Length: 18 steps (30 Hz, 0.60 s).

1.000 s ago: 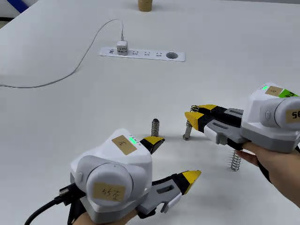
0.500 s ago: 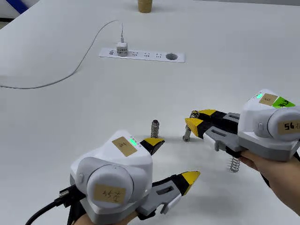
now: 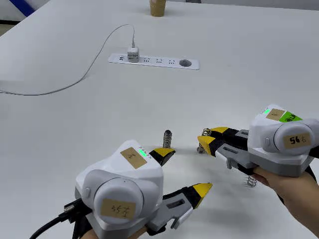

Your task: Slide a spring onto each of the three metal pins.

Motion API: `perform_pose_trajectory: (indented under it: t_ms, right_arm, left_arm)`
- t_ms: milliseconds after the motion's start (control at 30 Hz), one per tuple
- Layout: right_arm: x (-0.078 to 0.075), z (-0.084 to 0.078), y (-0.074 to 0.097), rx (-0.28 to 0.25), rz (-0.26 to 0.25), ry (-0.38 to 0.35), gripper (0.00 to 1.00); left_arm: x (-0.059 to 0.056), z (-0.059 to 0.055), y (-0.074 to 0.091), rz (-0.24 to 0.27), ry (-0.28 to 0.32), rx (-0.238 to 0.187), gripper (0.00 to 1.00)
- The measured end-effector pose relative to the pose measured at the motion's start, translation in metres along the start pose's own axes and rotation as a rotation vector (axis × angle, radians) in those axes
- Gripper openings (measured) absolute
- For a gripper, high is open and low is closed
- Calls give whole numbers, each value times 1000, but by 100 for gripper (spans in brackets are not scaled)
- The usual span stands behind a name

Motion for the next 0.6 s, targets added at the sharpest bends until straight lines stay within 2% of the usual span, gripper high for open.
perform_pose_trajectory:
  t_ms: [467,600]
  right_arm:
    - [3,-11,-3,35,6,-23,12]
    - [4,-9,1,35,7,-47,17]
  left_arm:
    - [3,-1,1,11,-1,4,50]
    - [4,0,1,18,-2,3,50]
Point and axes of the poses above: the centre of the closed fingertips' face, and the gripper's own axes: y roughly backward along the fingers, x roughly to its left, z roughly out of its top, the point moved 1 cm from there along y, roughly backward along the fingers, and after that the axes turned 3 degrees about -x, right-handed, at the moved point
